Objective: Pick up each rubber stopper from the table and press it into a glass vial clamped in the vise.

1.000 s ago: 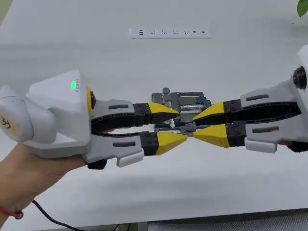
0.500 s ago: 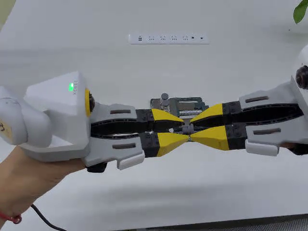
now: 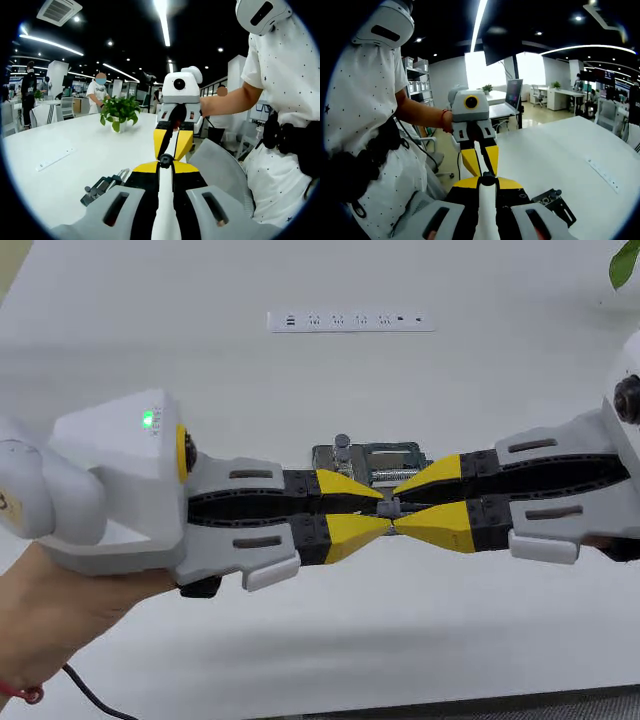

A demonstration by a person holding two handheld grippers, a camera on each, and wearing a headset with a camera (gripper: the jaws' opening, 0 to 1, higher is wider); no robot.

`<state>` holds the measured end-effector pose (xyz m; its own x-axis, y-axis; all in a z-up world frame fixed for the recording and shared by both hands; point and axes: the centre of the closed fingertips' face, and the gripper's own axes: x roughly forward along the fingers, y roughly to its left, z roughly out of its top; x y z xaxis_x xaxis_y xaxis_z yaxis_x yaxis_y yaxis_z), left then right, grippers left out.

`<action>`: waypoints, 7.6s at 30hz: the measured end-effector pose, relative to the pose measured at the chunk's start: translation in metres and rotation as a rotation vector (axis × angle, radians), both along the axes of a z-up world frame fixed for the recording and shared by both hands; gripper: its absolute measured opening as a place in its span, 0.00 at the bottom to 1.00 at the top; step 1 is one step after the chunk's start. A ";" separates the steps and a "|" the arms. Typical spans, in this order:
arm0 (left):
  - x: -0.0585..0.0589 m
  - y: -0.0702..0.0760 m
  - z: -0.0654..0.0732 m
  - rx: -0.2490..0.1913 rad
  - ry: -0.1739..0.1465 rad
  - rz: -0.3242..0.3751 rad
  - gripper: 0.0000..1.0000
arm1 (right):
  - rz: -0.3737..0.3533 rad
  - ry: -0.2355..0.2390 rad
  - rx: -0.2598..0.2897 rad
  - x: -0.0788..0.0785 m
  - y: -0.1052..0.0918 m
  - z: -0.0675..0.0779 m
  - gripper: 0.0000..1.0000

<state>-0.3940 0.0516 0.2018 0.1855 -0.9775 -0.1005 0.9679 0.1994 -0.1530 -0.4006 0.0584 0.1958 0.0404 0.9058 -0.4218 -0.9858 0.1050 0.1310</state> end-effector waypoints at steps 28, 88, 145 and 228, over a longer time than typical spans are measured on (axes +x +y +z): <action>-0.006 0.007 0.012 -0.130 0.125 -0.016 0.04 | 0.026 0.044 0.041 -0.009 0.007 0.015 0.07; 0.015 0.053 -0.028 -0.022 0.061 0.181 0.51 | -0.028 0.022 -0.244 0.071 0.009 -0.012 0.05; 0.024 0.080 -0.097 0.132 0.056 0.266 0.99 | 0.242 -0.056 -0.896 0.138 0.008 -0.163 0.05; 0.022 0.070 -0.088 0.077 0.072 0.262 0.95 | 0.167 -0.036 -1.005 0.140 0.009 -0.173 0.07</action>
